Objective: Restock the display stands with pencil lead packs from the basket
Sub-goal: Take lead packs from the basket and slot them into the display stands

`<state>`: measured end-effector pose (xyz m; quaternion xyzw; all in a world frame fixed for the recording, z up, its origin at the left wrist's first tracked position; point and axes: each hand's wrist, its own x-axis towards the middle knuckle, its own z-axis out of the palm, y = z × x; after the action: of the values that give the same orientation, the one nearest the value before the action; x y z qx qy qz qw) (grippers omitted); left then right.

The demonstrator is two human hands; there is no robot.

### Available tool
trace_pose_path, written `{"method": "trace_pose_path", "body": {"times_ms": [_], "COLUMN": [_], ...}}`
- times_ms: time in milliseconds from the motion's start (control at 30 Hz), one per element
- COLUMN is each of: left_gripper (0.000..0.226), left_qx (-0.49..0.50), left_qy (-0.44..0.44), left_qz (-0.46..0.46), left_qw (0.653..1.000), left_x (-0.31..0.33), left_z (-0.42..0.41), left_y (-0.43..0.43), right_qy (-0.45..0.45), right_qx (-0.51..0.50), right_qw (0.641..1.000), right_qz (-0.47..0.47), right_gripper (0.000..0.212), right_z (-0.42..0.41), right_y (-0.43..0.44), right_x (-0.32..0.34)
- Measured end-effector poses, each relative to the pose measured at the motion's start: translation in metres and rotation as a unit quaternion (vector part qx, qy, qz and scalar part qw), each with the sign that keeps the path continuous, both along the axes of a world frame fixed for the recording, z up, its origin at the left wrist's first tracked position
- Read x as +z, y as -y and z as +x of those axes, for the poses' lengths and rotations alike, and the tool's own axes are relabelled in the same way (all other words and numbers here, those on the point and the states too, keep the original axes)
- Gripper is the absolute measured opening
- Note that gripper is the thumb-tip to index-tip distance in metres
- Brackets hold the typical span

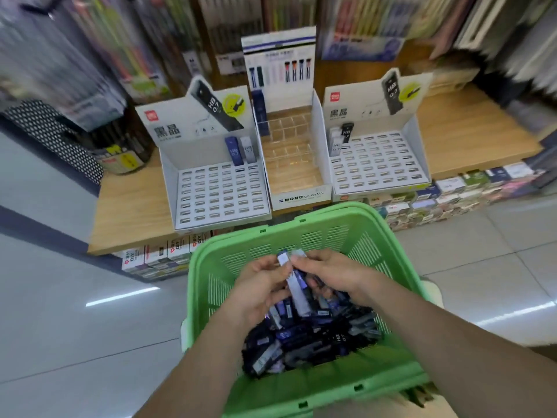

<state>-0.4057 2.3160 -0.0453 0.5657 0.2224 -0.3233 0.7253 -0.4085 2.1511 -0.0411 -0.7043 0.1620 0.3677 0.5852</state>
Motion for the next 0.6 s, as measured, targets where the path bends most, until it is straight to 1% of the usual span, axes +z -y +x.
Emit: {"method": "trace_pose_path", "body": {"times_ms": [67, 133, 200, 233, 267, 333, 400, 467, 500, 533, 600], "left_gripper": [0.029, 0.033, 0.029, 0.028, 0.031, 0.032, 0.023, 0.024, 0.029, 0.032, 0.028], "left_qx": [0.004, 0.02, 0.015, 0.007, -0.001, -0.032, -0.109, -0.173, -0.179, -0.166, -0.132], "left_qy": [0.031, 0.054, 0.086, 0.103, 0.118, 0.141, 0.157, 0.166, 0.17, 0.173, 0.188], "left_qz": [0.029, 0.017, 0.001, 0.012, 0.031, 0.06, 0.063, 0.041, 0.024, 0.011, 0.001], "left_qw": [0.999, 0.998, 0.996, 0.995, 0.993, 0.988, 0.98, 0.97, 0.969, 0.971, 0.973], "left_x": [0.025, 0.053, 0.081, 0.095, 0.108, 0.134, 0.159, 0.18, 0.186, 0.19, 0.193], "left_z": [0.004, 0.009, 0.014, 0.016, 0.019, 0.023, 0.025, 0.024, 0.025, 0.027, 0.03], "left_y": [0.0, 0.001, 0.001, 0.001, -0.001, -0.007, -0.015, -0.022, -0.025, -0.027, -0.028], "right_qy": [0.04, 0.059, 0.06, 0.061, 0.066, 0.087, 0.115, 0.14, 0.148, 0.15, 0.128], "right_qx": [-0.003, -0.033, -0.062, -0.064, -0.052, 0.014, 0.089, 0.142, 0.156, 0.157, 0.117], "right_qw": [0.999, 0.997, 0.994, 0.993, 0.993, 0.994, 0.989, 0.98, 0.976, 0.976, 0.982], "right_qz": [-0.012, 0.026, 0.068, 0.078, 0.079, 0.06, 0.038, 0.023, 0.021, 0.028, 0.077], "right_gripper": [0.049, 0.055, 0.072, 0.076, 0.073, 0.054, 0.035, 0.014, 0.007, 0.005, 0.005], "right_z": [-0.003, -0.006, -0.006, -0.005, -0.004, 0.001, 0.007, 0.012, 0.014, 0.014, 0.01], "right_y": [-0.003, -0.007, -0.011, -0.012, -0.012, -0.01, -0.008, -0.004, -0.003, -0.002, 0.0], "right_x": [0.024, 0.047, 0.072, 0.086, 0.1, 0.13, 0.159, 0.182, 0.191, 0.197, 0.201]}}
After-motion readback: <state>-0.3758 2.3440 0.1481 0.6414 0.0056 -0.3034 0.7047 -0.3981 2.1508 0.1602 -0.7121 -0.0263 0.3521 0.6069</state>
